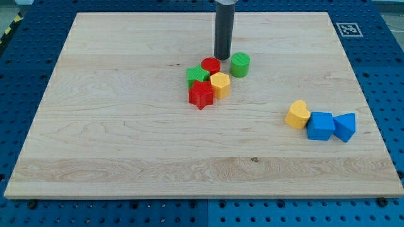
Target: Keep green circle diagonal right above yellow hexagon
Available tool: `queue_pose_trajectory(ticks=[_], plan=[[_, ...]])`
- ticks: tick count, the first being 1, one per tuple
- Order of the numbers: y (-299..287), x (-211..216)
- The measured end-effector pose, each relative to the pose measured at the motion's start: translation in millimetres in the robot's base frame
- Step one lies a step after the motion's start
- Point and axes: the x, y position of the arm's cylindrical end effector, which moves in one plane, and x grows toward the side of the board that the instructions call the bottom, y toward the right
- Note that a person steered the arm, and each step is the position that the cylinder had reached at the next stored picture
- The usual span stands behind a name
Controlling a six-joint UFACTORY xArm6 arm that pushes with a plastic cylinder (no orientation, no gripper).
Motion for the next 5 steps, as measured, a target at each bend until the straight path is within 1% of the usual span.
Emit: queue_pose_trajectory(ticks=[1, 2, 3, 5], plan=[[9.4, -21.1], [23.3, -23.9], [35.4, -10.6], [38.9, 36.7]])
